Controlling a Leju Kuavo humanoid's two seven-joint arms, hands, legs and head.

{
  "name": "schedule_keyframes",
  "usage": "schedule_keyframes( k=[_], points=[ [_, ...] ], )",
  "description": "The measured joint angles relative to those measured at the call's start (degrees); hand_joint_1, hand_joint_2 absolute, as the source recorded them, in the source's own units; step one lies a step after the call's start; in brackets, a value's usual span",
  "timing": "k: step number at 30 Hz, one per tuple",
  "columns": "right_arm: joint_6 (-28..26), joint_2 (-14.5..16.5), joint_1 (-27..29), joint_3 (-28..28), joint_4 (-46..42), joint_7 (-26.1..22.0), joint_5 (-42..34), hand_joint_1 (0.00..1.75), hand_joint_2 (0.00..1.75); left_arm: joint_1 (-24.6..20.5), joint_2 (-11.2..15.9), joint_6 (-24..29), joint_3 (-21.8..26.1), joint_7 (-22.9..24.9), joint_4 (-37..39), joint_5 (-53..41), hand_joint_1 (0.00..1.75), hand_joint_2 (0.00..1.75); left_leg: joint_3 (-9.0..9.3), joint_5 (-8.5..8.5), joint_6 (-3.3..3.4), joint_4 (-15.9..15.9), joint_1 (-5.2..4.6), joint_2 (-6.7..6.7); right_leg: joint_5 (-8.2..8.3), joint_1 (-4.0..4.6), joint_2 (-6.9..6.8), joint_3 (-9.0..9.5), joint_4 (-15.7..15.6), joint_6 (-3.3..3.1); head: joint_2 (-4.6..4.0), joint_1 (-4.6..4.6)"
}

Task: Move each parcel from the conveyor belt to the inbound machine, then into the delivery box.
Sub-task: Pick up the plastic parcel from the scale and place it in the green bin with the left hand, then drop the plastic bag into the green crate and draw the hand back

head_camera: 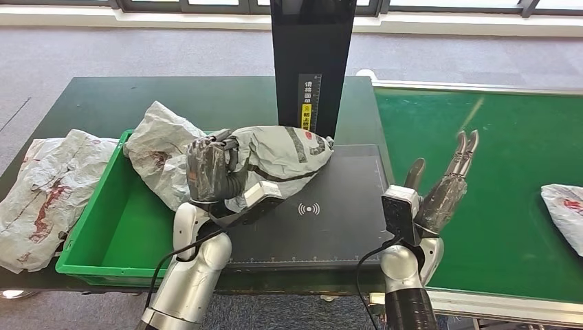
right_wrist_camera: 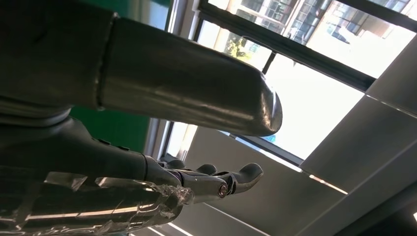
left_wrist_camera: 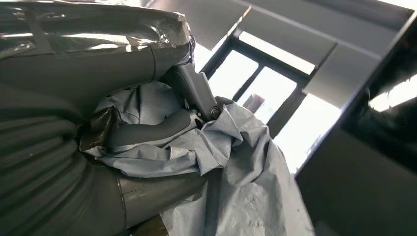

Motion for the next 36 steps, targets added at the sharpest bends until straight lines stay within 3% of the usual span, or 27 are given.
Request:
schedule_keyframes(
  k=[8,13,16,28,36],
  points=[
    [0.13,0.01,0.01,-0.68,-0.17,-0.02,0.03,0.0,0.0,1.94,0.54,0.0,5.81,-5.82,-9.61,7.91,1.75,1.75,-0.01,0.0,0.0,-0.01,0.0,0.0,0.0,0.01,-0.01,0.0,0.0,0.0,0.01,0.0],
    [-0.11,-0.04,-0.78,-1.64,0.91,0.5,0.31,0.0,0.0,3.11,0.89,0.0,10.21,-17.32,-13.41,27.79,1.75,1.75,0.0,0.0,0.0,-0.03,0.0,0.01,-0.01,0.01,0.02,0.0,0.0,-0.01,0.01,0.0],
    [-0.09,-0.09,-1.7,-3.07,2.72,-0.55,-0.45,0.0,0.0,4.03,1.05,0.0,14.32,-20.81,-15.15,35.41,1.75,1.75,0.01,0.0,-0.01,-0.03,0.01,0.01,-0.01,0.01,0.01,0.0,0.0,-0.01,-0.01,0.0],
    [-0.46,-0.08,-2.54,-3.78,4.92,-1.38,-0.4,0.0,0.0,5.7,1.26,0.0,21.93,-21.47,-19.07,39.34,1.75,1.75,0.0,0.01,-0.01,-0.03,0.0,-0.01,-0.01,0.01,-0.01,0.0,0.0,-0.02,-0.01,-0.01],
    [-0.44,-0.01,-2.92,-3.8,5.94,-1.4,-0.08,0.0,0.0,5.64,1.32,0.0,26.49,-21.47,-18.87,34.82,1.75,1.75,0.02,0.01,-0.01,-0.02,0.0,0.01,-0.01,0.01,0.0,-0.01,0.0,-0.02,-0.01,-0.02]
  ],
)
